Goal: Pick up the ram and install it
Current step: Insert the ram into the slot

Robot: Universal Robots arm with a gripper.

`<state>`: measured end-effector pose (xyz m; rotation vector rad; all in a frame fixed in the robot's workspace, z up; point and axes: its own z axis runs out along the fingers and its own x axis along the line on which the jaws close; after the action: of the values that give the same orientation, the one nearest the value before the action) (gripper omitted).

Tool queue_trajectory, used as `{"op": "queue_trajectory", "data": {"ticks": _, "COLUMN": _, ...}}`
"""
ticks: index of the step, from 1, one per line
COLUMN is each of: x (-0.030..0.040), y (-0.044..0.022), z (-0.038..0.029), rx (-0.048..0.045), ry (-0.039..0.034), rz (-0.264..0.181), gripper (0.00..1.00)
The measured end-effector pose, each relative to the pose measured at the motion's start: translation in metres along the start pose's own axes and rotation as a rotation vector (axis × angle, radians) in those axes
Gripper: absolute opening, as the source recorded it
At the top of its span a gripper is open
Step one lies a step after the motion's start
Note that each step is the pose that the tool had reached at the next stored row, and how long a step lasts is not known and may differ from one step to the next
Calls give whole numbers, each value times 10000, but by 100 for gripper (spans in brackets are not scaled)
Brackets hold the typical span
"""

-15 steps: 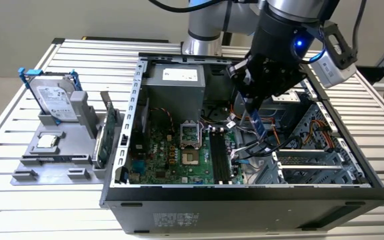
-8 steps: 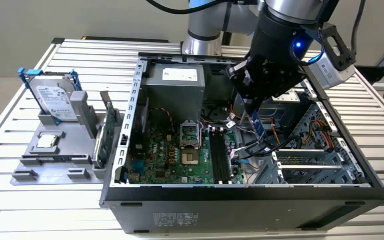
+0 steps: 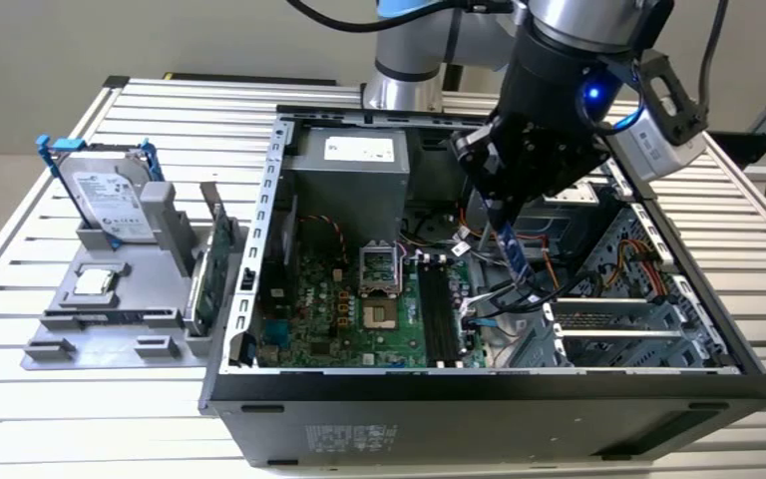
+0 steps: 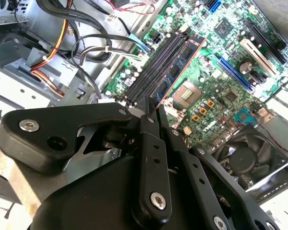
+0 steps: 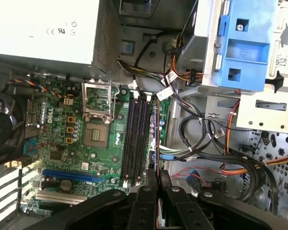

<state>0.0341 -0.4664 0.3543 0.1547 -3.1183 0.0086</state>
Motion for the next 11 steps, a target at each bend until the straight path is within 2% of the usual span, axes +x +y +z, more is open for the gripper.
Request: {"op": "queue_trajectory", "data": {"ticks": 11, "x": -1, "y": 0, "z": 32, "rx": -1, "ry": 0, "rz": 4, "gripper": 0}}
